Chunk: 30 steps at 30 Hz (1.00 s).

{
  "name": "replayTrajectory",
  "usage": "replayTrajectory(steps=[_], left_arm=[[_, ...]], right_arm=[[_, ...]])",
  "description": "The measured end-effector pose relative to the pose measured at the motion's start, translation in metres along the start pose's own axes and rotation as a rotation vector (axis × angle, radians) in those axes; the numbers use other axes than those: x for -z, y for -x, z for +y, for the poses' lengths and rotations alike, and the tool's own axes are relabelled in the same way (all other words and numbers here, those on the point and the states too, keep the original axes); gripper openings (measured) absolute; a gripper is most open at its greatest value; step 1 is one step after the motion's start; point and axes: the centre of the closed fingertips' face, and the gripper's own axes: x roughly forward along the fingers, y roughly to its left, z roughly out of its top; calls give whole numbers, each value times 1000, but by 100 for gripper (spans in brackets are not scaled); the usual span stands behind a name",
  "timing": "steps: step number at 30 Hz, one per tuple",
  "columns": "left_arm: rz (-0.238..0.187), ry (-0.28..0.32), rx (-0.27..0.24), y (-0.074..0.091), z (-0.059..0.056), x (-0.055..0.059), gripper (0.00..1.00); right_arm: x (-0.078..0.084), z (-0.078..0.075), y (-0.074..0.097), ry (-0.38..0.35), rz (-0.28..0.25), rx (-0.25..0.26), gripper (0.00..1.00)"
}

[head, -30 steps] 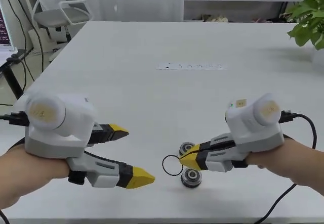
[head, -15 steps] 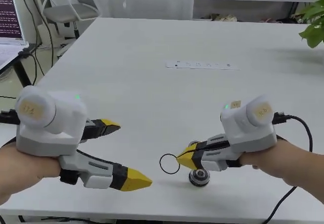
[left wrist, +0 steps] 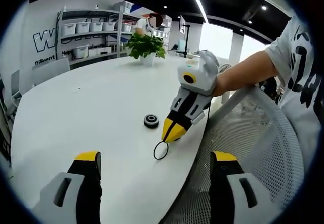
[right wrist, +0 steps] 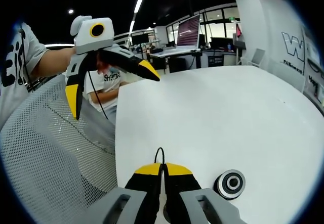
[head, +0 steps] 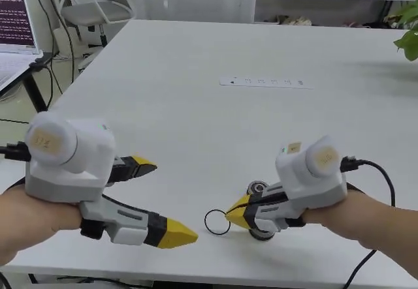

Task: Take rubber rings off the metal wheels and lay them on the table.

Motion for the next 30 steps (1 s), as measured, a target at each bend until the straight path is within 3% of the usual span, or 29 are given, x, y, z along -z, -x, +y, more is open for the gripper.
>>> replayTrajectory(steps=[11,30], left_arm=[[5,3,8,-4,1,-3,86],[23,-26,51,-25,-6,-15,85]], right_arm=[[2,-10,8,4,-3,17,7],[7,-13,45,-16,-42,31,20]])
